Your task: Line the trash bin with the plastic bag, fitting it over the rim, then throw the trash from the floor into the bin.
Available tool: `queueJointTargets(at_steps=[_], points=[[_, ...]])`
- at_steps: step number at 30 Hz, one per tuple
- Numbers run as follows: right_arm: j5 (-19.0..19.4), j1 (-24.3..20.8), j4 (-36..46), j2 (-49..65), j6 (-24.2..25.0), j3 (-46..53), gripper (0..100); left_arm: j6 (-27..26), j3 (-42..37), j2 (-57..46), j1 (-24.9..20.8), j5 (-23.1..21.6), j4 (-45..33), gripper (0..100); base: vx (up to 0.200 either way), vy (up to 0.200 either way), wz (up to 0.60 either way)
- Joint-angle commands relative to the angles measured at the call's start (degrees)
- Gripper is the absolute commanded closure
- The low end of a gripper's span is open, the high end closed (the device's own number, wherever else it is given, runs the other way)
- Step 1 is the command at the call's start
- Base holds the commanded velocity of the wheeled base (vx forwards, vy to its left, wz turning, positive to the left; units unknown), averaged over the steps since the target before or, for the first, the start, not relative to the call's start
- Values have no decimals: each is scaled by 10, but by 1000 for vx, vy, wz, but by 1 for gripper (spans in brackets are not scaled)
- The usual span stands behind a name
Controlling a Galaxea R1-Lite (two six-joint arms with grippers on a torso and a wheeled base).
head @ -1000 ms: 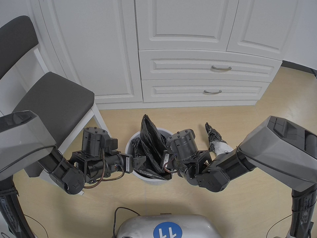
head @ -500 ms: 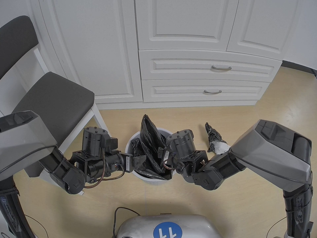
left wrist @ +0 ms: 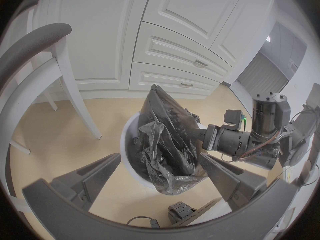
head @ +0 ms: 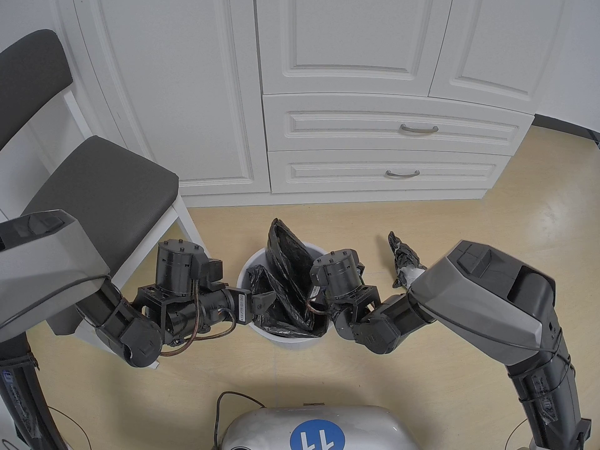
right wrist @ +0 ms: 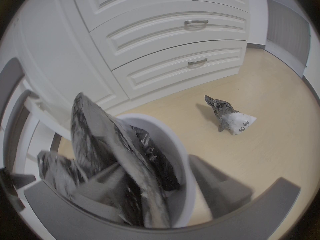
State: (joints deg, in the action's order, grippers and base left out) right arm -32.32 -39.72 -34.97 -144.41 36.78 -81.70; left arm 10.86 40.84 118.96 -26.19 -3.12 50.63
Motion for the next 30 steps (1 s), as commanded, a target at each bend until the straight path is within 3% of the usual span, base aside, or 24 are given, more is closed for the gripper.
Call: queueJointTargets(at_steps=[1, 12, 22, 27, 30], points=[[-6, -1, -19, -22, 5, -13, 100, 1, 2, 4, 0, 0, 0, 0, 0, 0, 0], [-4, -2, -48, 137, -22, 76, 100, 1, 10, 1, 24, 0, 12, 0, 0, 0, 0], [-1, -6, -48, 169, -40, 110, 100, 10, 7, 48, 18, -1, 112, 0, 0, 0, 0], [11, -23, -48, 165, -40, 130, 100, 84, 20, 66, -12, -6, 134, 0, 0, 0, 0], [12, -33, -48, 167, -40, 138, 100, 98, 30, 84, -26, -2, 134, 0, 0, 0, 0]])
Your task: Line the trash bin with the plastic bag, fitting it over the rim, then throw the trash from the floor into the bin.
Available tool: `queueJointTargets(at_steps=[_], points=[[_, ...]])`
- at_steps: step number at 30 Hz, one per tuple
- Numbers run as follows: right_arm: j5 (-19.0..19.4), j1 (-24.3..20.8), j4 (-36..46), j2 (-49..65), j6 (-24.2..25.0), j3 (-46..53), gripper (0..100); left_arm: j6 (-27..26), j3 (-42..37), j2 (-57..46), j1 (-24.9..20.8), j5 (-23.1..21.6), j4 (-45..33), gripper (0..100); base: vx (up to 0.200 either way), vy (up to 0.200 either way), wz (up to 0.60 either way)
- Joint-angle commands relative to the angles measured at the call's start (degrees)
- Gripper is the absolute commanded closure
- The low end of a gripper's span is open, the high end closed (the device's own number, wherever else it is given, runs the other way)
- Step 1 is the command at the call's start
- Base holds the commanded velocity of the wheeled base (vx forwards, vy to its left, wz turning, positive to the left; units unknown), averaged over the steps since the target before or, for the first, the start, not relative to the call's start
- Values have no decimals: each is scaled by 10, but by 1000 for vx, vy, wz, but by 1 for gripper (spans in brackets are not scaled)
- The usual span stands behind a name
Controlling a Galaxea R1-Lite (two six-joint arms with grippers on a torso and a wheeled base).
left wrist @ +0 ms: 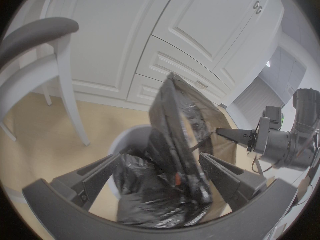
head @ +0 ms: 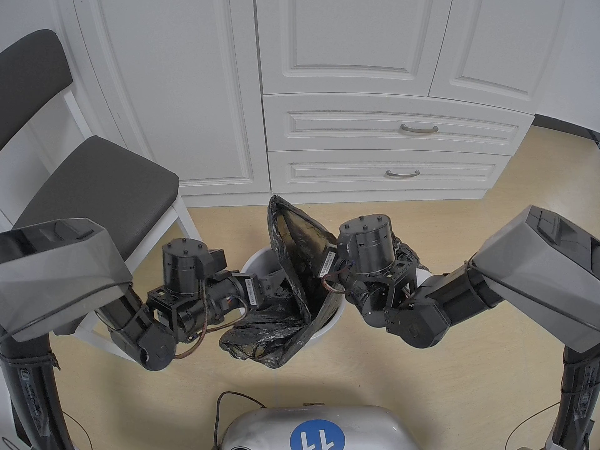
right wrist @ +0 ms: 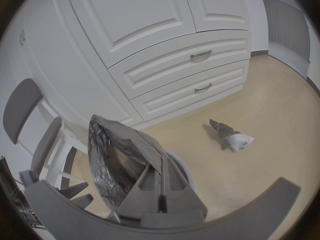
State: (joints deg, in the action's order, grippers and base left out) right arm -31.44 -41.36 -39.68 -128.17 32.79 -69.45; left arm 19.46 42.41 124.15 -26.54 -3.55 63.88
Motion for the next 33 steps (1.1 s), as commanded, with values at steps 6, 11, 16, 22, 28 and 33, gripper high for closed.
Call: queueJointTargets(at_steps=[6, 11, 16, 22, 28, 33], points=[[3, -32, 0, 2, 0, 20, 100, 23, 15, 30, -33, 4, -1, 0, 0, 0, 0], [3, -39, 0, 5, 1, 20, 100, 23, 17, 33, -46, 15, -14, 0, 0, 0, 0], [3, -48, -4, 10, 0, 29, 100, 23, 41, 46, -62, 52, -67, 0, 0, 0, 0], [3, -49, -8, 9, -1, 34, 100, 23, 47, 51, -69, 79, -76, 0, 0, 0, 0], [2, -49, -8, 10, -1, 34, 100, 24, 50, 54, -69, 79, -71, 100, 0, 0, 0], [3, -47, -8, 10, -3, 34, 100, 24, 58, 56, -65, 79, -78, 100, 0, 0, 0]])
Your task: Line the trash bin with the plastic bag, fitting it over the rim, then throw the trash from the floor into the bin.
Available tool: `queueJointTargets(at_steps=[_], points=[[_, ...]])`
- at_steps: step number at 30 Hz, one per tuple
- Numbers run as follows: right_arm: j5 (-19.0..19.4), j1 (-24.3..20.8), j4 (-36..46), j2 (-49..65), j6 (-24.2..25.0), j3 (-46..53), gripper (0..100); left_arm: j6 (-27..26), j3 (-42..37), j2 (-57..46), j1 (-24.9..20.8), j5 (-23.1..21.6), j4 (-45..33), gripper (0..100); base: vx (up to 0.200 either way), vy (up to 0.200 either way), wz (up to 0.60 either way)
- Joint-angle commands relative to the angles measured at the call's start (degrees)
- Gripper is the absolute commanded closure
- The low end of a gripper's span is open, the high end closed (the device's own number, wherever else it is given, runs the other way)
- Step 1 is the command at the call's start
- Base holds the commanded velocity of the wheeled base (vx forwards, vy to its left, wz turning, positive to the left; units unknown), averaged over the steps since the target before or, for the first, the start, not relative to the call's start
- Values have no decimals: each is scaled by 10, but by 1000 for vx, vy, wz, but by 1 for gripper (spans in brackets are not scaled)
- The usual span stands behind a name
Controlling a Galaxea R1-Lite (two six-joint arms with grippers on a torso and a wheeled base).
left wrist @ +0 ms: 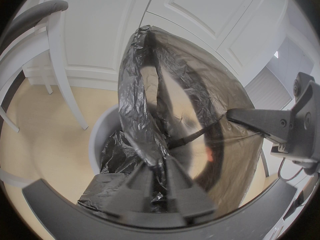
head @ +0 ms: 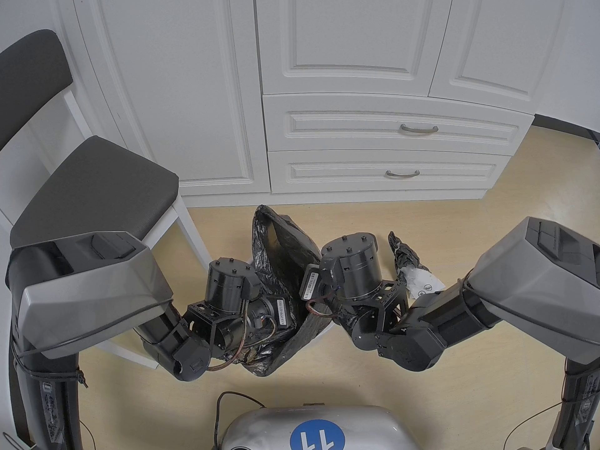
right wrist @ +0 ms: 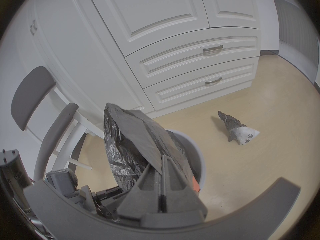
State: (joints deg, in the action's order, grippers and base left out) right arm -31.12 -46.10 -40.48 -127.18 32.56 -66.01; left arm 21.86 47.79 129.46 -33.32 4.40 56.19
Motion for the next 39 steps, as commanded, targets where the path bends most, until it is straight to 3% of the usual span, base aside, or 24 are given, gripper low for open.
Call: queueJointTargets(at_steps=[1, 7, 10, 11, 20, 24, 32, 34, 39], points=[[0, 4, 0, 1, -7, 1, 100, 0, 6, 4, 6, 1, -1, 100, 0, 0, 0], [1, 33, 1, 1, -29, 6, 100, -1, 26, 2, 42, 10, -2, 100, 0, 0, 0], [15, 53, 2, -1, -42, 6, 100, -1, 39, 3, 61, 18, -3, 100, 0, 0, 0], [37, 73, 7, -1, -48, 10, 100, -1, 49, 3, 77, 18, -9, 100, 0, 0, 0], [82, 136, 8, -22, -89, 21, 100, -1, 77, -3, 92, 45, -40, 100, 0, 0, 0], [84, 147, 2, -37, -88, 9, 100, -1, 74, -7, 91, 46, -40, 100, 0, 0, 0], [78, 177, -1, -103, -56, -68, 100, -21, 45, -41, 89, 47, -54, 100, 0, 0, 0], [70, 177, 1, -118, -21, -107, 100, -52, 32, -43, 92, 47, -56, 100, 0, 0, 0], [44, 177, 1, -126, 9, -148, 100, -93, 4, -47, 104, 47, -53, 100, 0, 0, 0]])
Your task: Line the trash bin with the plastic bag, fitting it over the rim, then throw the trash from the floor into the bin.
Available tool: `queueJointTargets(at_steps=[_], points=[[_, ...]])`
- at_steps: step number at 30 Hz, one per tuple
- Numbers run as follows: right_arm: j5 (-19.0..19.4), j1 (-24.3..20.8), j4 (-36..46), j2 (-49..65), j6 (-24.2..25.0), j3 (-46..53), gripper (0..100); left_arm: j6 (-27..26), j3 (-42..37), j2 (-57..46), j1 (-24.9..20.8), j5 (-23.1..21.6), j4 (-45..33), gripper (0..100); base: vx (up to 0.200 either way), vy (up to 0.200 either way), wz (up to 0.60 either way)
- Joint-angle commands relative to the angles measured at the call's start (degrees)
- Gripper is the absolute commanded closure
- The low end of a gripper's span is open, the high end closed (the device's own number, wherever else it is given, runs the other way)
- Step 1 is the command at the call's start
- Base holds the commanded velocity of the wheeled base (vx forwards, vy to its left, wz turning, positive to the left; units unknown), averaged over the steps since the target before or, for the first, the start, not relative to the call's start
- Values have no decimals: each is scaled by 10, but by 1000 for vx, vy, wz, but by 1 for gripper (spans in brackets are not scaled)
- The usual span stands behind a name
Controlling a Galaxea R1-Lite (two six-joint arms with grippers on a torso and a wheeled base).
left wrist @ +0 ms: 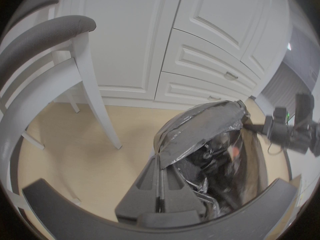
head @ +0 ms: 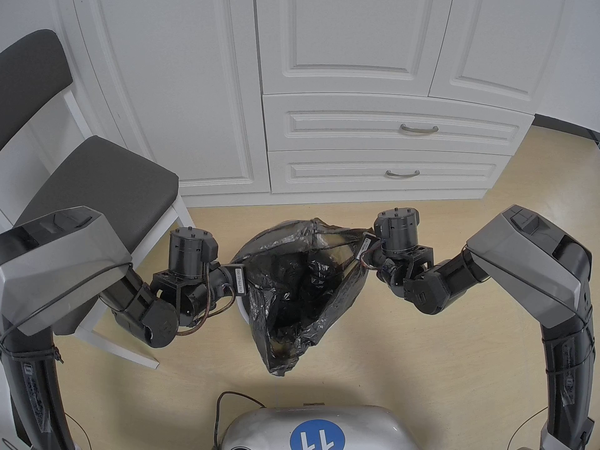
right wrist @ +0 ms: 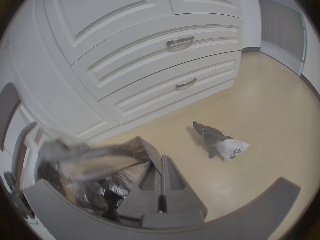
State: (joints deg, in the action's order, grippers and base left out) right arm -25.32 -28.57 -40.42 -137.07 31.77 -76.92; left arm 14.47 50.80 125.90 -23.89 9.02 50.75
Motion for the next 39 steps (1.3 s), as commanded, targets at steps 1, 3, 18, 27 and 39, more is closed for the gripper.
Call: queueJointTargets(at_steps=[1, 3, 18, 27, 39], points=[[-16, 2, 0, -29, 26, -45, 100, -30, -34, -15, 13, -1, 3, 100, 0, 0, 0], [-17, -2, 0, -31, 44, -55, 100, -51, -48, -22, 20, -4, 3, 100, 0, 0, 0], [-34, -25, 14, -17, 50, -39, 100, -82, -73, -33, 29, -9, -3, 100, 0, 0, 0], [-53, -46, 18, 47, -90, 86, 100, -120, -110, -90, 17, -29, -43, 100, 0, 0, 0], [-54, -61, 18, -10, -110, 98, 100, -114, -59, 12, 23, -20, -34, 100, 0, 0, 0]])
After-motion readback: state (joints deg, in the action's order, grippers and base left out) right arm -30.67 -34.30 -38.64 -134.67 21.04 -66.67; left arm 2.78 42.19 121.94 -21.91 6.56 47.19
